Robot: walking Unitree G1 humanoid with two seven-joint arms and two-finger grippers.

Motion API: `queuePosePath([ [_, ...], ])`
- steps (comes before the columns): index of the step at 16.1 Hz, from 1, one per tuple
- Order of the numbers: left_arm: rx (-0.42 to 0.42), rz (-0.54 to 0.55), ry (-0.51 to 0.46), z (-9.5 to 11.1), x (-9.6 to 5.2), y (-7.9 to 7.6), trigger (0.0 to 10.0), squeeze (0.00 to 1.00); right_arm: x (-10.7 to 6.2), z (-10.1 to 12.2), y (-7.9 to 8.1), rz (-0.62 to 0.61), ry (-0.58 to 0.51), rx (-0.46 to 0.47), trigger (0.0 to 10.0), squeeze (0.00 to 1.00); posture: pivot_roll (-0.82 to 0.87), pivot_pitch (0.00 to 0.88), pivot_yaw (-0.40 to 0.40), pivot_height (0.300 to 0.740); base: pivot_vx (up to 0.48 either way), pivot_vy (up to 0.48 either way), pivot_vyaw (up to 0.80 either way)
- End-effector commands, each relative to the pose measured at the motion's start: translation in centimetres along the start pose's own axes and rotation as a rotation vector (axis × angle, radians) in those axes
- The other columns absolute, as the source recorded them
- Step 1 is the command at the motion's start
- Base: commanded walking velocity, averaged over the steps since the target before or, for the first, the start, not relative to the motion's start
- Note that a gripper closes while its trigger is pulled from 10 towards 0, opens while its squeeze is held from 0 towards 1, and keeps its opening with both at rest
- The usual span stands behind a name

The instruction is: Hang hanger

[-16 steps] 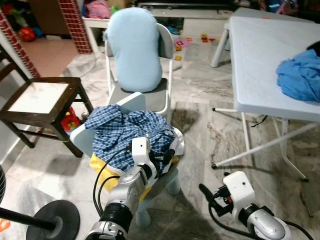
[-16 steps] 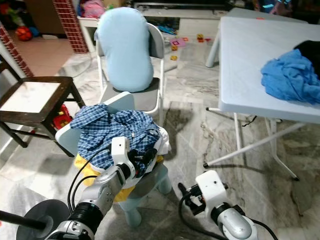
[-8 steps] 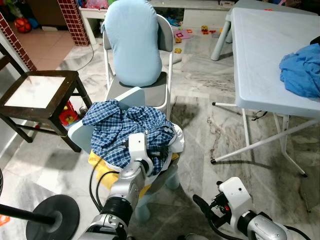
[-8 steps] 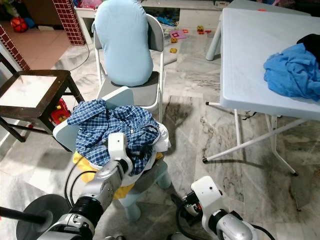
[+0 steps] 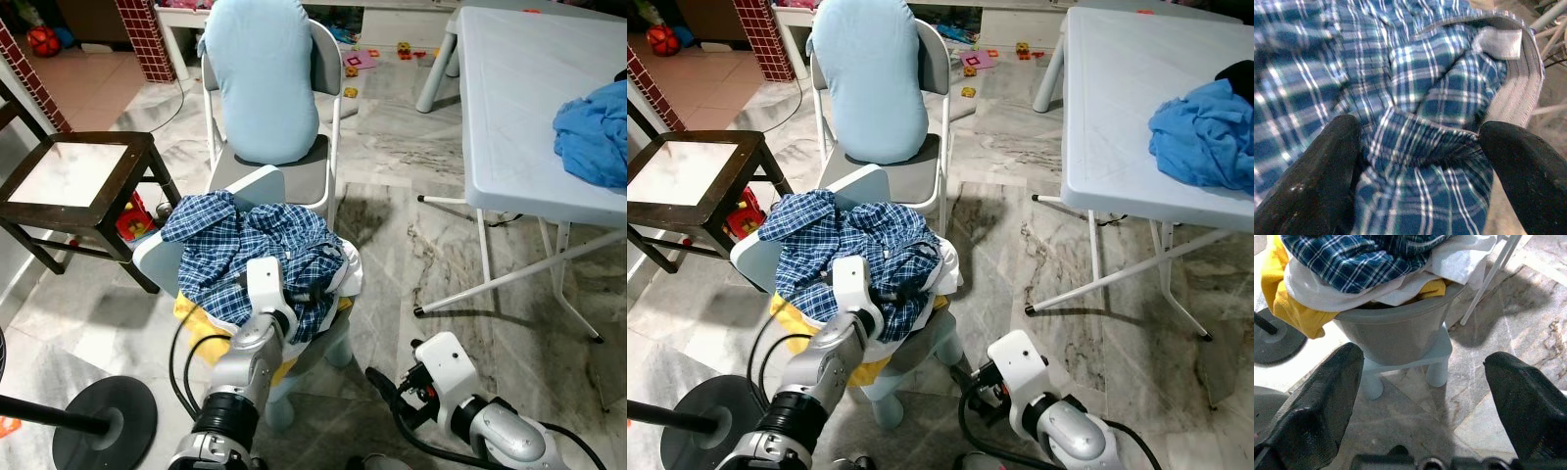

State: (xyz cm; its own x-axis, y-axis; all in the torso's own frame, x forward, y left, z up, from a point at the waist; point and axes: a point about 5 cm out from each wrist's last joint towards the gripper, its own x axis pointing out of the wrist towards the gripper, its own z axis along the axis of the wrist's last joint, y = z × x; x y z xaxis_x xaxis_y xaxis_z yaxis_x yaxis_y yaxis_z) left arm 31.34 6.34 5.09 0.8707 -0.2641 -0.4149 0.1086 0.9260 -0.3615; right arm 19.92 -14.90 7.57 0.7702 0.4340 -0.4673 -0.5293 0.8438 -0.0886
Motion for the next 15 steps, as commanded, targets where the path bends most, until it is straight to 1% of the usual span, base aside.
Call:
queuePosePath([
  [1,-0.015,0.021,0.04,-0.8,-0.1,0.3,10.0,0.0,0.0,-0.3,0.1,-0.001,0.02,-0.002,10.0,0.0,-0.21,0.163,0.007,0.74,0.0,0.0,0.0],
  [3,-0.012,0.015,0.07,-1.0,0.1,0.2,10.0,0.0,0.0,-0.3,0.0,-0.012,0.019,-0.017,10.0,0.0,-0.22,0.161,0.008,0.74,0.0,0.0,0.0],
  [4,-0.008,0.007,0.069,-0.9,0.1,0.1,10.0,0.0,0.0,-0.3,0.0,-0.013,0.017,-0.017,10.0,0.0,-0.22,0.161,0.007,0.74,0.0,0.0,0.0],
  [5,0.01,-0.003,0.074,-0.9,0.2,0.0,10.0,0.0,0.0,-0.4,0.0,-0.017,0.017,-0.022,10.0,0.0,-0.22,0.158,0.007,0.74,0.0,0.0,0.0],
  [6,0.185,-0.017,0.069,-0.6,0.2,-0.4,10.0,0.0,0.3,-0.4,-0.1,-0.027,0.011,-0.04,10.0,0.0,-0.22,0.157,0.005,0.74,0.0,0.0,0.0],
  [7,0.185,-0.017,0.069,-0.6,0.2,-0.4,10.0,0.0,0.3,-0.4,-0.1,-0.027,0.011,-0.04,10.0,0.0,-0.22,0.157,0.005,0.74,0.0,0.0,0.0],
  [8,0.276,-0.036,0.041,-0.2,0.1,-0.8,10.0,0.0,0.3,-0.4,-0.1,-0.029,0.009,-0.042,10.0,0.0,-0.22,0.156,0.005,0.74,0.0,0.0,0.0],
  [9,0.316,-0.054,0.018,0.0,0.0,-1.3,10.0,0.0,0.4,-0.4,-0.2,-0.035,0.007,-0.049,10.0,0.0,-0.22,0.156,0.003,0.74,0.0,0.0,0.0],
  [11,0.339,-0.083,0.029,-0.5,-0.5,-1.7,10.0,0.0,0.4,-0.3,-0.3,-0.04,0.005,-0.055,10.0,0.0,-0.22,0.155,0.003,0.74,0.0,0.0,0.0],
  [12,0.336,-0.098,0.071,-1.5,-0.8,-1.6,10.0,0.0,0.4,-0.2,-0.3,-0.04,0.001,-0.06,10.0,0.0,-0.22,0.156,0.001,0.74,0.0,0.0,0.0],
  [13,0.346,-0.107,0.071,-1.7,-1.1,-1.6,10.0,0.0,0.4,-0.2,-0.3,-0.041,-0.001,-0.065,10.0,0.0,-0.22,0.155,0.0,0.74,0.0,0.0,0.0],
  [14,0.362,-0.097,0.073,-1.9,-1.5,-1.2,10.0,0.0,0.4,-0.1,-0.3,-0.04,-0.003,-0.068,10.0,0.0,-0.21,0.156,-0.002,0.74,0.0,0.0,0.0],
  [15,0.353,-0.085,0.083,-2.0,-1.7,-0.9,10.0,0.0,0.4,-0.1,-0.3,-0.039,-0.003,-0.07,10.0,0.0,-0.21,0.156,-0.002,0.74,0.0,0.0,0.0],
])
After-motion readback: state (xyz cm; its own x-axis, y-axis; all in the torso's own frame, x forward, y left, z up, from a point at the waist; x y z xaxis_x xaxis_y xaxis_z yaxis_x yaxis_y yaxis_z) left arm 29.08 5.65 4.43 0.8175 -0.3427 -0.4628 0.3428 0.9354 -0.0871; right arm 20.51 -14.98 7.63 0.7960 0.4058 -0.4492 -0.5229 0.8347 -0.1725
